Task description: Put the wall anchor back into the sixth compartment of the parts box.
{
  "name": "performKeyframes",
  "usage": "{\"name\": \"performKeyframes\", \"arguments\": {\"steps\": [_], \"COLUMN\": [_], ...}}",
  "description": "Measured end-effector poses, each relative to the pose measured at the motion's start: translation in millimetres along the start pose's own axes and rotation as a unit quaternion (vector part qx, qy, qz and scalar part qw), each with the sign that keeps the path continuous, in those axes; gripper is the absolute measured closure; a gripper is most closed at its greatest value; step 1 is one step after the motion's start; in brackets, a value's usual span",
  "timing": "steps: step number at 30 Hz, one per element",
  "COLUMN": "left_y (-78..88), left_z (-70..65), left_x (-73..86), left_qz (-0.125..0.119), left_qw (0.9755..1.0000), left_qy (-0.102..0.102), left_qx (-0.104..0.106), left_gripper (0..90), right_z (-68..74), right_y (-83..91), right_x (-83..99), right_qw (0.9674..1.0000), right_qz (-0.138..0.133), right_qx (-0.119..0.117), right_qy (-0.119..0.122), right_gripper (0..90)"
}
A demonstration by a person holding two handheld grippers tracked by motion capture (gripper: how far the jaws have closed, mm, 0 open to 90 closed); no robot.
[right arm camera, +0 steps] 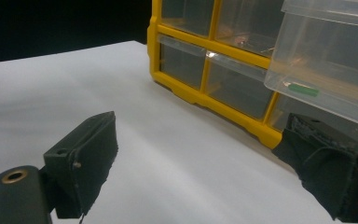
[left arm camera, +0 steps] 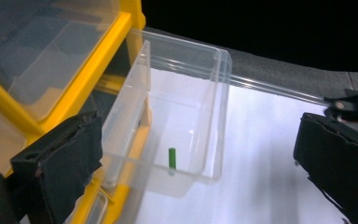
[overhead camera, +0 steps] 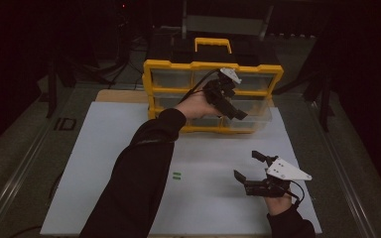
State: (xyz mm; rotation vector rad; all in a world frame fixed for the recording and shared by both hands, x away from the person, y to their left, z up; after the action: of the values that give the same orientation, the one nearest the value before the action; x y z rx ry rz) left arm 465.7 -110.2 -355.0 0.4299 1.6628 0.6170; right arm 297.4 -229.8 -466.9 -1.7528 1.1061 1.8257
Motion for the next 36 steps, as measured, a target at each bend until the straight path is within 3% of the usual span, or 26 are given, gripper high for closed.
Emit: {"name": "performKeyframes", "arguments": {"steps": [18,25,26,33,34,36], "left_y": [39.2,53.1,54.7,66.0,67.4,70.0], "left_z": [-12.8,-20.4,-20.4,-25.6,-25.2,-27.2], "left_x": [31.2,50.7,53.5,74.9,78.4,85.9], "left_qz": [-0.006,-0.009,-0.008,-0.005,-0.002,-0.001], "left_qw": [1.0000,0.9999,0.9999,0.9999,0.9999,1.0000], "left_qy": [-0.008,-0.011,-0.010,-0.010,-0.011,-0.009], "left_qx": [-0.001,0.008,0.000,0.002,-0.006,0.000], "left_gripper": [0.0,0.2,0.1,0.2,0.2,0.2], "right_z": [3.4,4.9,5.2,6.9,7.0,7.2], "right_y": [-1.9,-3.4,-3.5,-4.4,-4.4,-4.2], "right_x": [-0.2,-0.5,-0.6,-0.7,-0.8,-1.1], "right_qw": [1.0000,1.0000,1.0000,1.0000,1.0000,1.0000], "right_qz": [0.003,0.003,0.003,0.005,0.005,0.005], "right_qx": [-0.002,-0.004,-0.004,-0.005,-0.006,-0.005], "right_qy": [0.003,0.005,0.004,0.005,0.004,0.005], "right_gripper": [10.7,10.7,10.7,10.7,10.7,10.7]}}
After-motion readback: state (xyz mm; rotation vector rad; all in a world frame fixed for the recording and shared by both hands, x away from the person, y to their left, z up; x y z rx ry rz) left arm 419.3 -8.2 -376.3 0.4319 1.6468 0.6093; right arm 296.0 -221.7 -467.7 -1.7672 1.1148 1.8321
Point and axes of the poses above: each handheld gripper's, and its own axes: y roughly backward along the jaws, x roughly out of its underside, z roughly to its left, the point moved 6 cm from there along -y, roughly forward along the jaws, and after that the axes turned 3 degrees about x, right-handed, at the moved point
